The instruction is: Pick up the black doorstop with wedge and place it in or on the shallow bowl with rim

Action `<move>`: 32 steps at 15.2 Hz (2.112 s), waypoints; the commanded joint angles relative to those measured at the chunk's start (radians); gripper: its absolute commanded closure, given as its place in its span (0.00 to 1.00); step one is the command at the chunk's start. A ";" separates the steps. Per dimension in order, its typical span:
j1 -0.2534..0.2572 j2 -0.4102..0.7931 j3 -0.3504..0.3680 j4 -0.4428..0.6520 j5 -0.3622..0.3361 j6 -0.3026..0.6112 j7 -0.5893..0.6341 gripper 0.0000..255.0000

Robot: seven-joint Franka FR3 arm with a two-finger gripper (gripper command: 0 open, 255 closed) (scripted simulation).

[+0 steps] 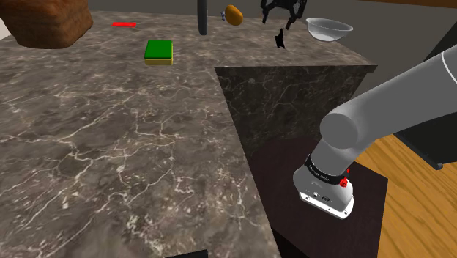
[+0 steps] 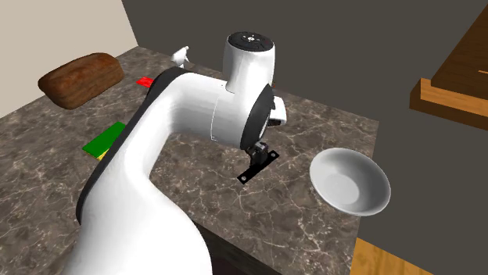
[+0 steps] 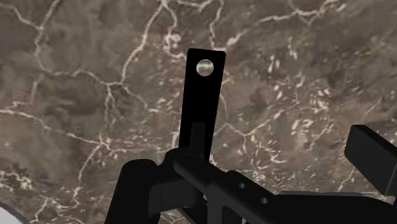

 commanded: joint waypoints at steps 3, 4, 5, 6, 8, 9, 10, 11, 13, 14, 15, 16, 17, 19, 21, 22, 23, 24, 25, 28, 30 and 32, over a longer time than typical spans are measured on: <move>-0.063 0.047 -0.047 0.020 -0.007 0.008 0.077 0.00; -0.066 0.049 -0.049 0.021 -0.008 0.008 0.080 0.00; -0.065 0.049 -0.048 0.008 -0.008 0.022 0.079 0.00; -0.065 0.050 -0.048 -0.005 -0.007 0.035 0.079 0.00; -0.065 0.051 -0.048 -0.031 -0.007 0.062 0.079 0.00; -0.065 0.052 -0.047 -0.043 -0.006 0.076 0.079 0.00; -0.064 0.054 -0.047 -0.055 -0.006 0.089 0.079 0.00; -0.064 0.056 -0.047 -0.074 -0.005 0.111 0.078 0.00; -0.064 0.056 -0.047 -0.074 -0.005 0.111 0.078 0.00; -0.064 0.056 -0.047 -0.074 -0.005 0.111 0.078 0.00; -0.064 0.056 -0.047 -0.074 -0.005 0.111 0.078 0.00; -0.064 0.056 -0.047 -0.074 -0.005 0.111 0.078 0.00; -0.064 0.056 -0.047 -0.074 -0.005 0.111 0.078 0.00; -0.064 0.056 -0.047 -0.074 -0.005 0.111 0.078 0.00; -0.064 0.056 -0.047 -0.074 -0.005 0.111 0.078 1.00; -0.064 0.056 -0.047 -0.075 -0.005 0.111 0.078 1.00; -0.063 0.057 -0.046 -0.073 -0.005 0.111 0.079 1.00; -0.064 0.056 -0.046 -0.075 -0.005 0.111 0.079 1.00; -0.064 0.054 -0.046 -0.076 -0.005 0.111 0.080 1.00; -0.064 0.052 -0.045 -0.079 -0.005 0.112 0.080 1.00; -0.063 0.056 -0.047 -0.061 -0.006 0.097 0.080 1.00; -0.063 0.057 -0.046 -0.034 -0.006 0.071 0.082 1.00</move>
